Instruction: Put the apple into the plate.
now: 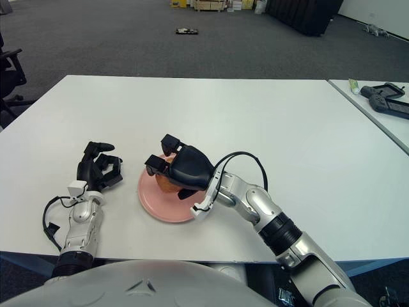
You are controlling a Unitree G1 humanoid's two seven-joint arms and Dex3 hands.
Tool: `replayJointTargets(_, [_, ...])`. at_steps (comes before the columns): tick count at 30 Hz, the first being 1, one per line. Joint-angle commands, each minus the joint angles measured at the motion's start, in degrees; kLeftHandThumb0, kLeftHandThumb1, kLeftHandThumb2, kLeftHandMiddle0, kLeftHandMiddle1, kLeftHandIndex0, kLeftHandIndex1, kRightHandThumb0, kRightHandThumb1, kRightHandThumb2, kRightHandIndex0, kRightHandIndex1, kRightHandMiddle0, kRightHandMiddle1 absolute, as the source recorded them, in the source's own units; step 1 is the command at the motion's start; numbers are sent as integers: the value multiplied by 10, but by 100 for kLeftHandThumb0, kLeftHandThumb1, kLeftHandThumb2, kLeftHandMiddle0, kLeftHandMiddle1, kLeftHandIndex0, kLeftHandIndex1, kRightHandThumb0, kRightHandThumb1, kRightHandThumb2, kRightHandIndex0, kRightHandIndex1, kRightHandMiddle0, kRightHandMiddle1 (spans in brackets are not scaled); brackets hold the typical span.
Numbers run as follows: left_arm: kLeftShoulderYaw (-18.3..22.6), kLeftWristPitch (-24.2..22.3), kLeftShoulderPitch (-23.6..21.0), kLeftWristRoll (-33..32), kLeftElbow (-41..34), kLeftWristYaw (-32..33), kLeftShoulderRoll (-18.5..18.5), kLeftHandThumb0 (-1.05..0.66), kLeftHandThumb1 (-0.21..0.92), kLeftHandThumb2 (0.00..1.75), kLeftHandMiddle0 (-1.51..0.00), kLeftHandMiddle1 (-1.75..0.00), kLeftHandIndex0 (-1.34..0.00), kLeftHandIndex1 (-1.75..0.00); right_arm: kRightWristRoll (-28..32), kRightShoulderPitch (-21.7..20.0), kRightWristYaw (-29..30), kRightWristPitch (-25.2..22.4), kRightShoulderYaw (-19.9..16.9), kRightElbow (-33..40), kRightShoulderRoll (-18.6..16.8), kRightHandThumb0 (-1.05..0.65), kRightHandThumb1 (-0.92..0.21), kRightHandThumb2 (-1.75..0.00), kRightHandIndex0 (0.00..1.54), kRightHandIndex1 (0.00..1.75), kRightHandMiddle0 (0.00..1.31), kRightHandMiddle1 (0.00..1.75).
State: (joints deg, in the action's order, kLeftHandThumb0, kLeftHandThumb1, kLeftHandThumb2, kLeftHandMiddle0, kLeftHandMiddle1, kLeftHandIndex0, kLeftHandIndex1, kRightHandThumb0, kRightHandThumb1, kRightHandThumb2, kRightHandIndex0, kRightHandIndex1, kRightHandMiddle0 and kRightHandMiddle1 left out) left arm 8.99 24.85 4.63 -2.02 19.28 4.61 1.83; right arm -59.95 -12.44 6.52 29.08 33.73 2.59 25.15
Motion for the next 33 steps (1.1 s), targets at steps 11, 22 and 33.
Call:
replayJointTargets(11, [0,-2,-3,-9,12,-5,-4,-1,41,116,-57,-156,-40,-175,57,21,20,19,-23,-8,-7,-1,-24,-138,67,174,51,163])
replayJointTargets(22, [-7,-10,1,8,1,10,-2,-1,39,119,-60,-158,-39,-175,221,-11,-139,73,-35,-7,29,-86,-91,-71,1,18,1,41])
replayJointTargets(33, [-10,4,6,17,-6,11,1,-1,33,131,-61,-170,-39,-175,298,-19,-186,128,-46,-42,29,-104,-92,-73,0,0,0,1])
